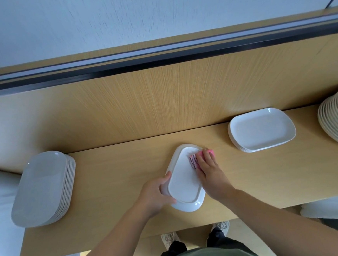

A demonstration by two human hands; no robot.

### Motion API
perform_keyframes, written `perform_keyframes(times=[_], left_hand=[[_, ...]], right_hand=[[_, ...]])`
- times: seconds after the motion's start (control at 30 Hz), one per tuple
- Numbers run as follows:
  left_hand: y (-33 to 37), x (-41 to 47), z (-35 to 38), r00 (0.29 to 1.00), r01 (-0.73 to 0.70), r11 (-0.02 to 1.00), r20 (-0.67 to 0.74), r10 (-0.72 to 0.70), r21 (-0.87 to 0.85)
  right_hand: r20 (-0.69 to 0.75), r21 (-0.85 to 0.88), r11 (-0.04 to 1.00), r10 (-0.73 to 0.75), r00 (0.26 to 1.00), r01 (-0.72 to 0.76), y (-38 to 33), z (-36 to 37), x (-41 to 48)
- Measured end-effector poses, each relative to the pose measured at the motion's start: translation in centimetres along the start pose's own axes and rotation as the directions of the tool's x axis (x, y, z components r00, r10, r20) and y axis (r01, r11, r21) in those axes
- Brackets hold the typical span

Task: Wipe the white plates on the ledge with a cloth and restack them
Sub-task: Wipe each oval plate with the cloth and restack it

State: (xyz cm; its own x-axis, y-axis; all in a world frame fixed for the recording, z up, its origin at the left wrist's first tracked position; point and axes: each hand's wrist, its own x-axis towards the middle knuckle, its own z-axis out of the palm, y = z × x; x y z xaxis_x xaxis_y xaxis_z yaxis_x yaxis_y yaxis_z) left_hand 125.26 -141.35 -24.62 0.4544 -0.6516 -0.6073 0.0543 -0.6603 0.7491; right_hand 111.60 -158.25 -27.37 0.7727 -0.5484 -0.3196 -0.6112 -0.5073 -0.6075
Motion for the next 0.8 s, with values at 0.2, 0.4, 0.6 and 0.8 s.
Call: perform_keyframes(times=[0.2, 0.4, 0.6, 0.8], left_hand=[[0.2, 0.8, 1.5, 0.996, -0.001, 0.998, -0.092, -0.004, -0.059], [0.6, 1.0, 1.5, 0.999, -0.006, 0.999, -0.048, 0.004, -0.038], [1.1, 0.8, 1.0, 0.999, -0.023, 0.999, -0.032, 0.022, -0.040], [1.2, 0.5, 2.4, 0.996, -0.006, 0.989, -0.085, -0.007, -0.146]], right_hand=[[0.050, 0.022, 1.000, 0.007, 0.999, -0.009, -1.2, 2.4, -3.6], [0.098, 0.083, 0.997, -0.011, 0.995, 0.003, -0.6, 1.0, -3.0], [0.153, 0.102, 0.994, -0.061, 0.986, 0.046, -0.3, 0.0, -3.1], [0.126, -0.150, 0.983, -0.091, 0.988, 0.109, -1.2, 1.8, -5.9]])
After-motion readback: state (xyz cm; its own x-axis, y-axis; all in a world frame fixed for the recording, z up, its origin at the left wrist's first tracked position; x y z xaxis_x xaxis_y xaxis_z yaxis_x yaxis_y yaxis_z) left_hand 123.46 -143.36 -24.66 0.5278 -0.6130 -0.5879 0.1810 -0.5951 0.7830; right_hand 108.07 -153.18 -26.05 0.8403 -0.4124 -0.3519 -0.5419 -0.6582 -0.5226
